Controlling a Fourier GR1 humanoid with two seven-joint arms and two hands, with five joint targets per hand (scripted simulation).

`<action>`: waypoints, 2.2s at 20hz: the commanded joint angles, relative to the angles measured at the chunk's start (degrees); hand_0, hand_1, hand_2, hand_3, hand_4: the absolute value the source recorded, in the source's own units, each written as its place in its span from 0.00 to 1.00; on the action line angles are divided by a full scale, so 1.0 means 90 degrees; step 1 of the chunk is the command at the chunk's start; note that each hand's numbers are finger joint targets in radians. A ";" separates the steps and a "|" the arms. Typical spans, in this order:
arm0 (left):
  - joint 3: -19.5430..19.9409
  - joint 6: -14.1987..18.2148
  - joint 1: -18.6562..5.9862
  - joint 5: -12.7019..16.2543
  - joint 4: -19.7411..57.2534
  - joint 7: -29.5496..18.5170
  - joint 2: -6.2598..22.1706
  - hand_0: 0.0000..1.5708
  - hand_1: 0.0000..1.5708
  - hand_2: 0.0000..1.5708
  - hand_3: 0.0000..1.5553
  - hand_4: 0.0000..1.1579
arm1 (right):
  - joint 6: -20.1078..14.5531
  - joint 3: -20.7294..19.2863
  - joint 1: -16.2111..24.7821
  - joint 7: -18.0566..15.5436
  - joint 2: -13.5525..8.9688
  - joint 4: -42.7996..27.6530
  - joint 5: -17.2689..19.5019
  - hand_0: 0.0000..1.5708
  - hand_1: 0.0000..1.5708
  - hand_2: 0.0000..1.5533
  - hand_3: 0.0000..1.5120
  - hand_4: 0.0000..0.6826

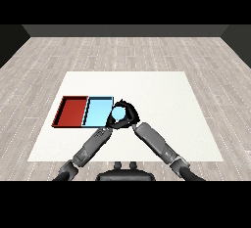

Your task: Pick the blue can and put it in the blue box

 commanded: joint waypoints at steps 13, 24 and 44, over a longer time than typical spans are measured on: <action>-0.0293 0.0715 -0.0077 0.0148 -0.0630 0.0206 -0.0204 0.41 0.41 0.48 0.33 0.58 | -0.0228 0.0400 -0.0209 0.0009 0.0122 -0.0036 -0.0547 0.91 0.91 0.94 0.92 0.87; -0.0024 0.0332 0.0271 0.0817 -0.0072 -0.0128 -0.0209 1.00 1.00 0.98 0.95 0.66 | 0.0221 0.0134 0.0346 0.0076 0.0122 -0.0347 -0.0738 0.69 0.69 0.72 0.53 0.00; 0.0407 -0.0045 0.0317 0.0342 0.0089 -0.0233 -0.0062 1.00 1.00 1.00 0.97 0.98 | 0.0902 -0.1032 0.0689 0.0509 0.0071 -0.0896 -0.0273 0.00 0.00 0.00 0.00 0.00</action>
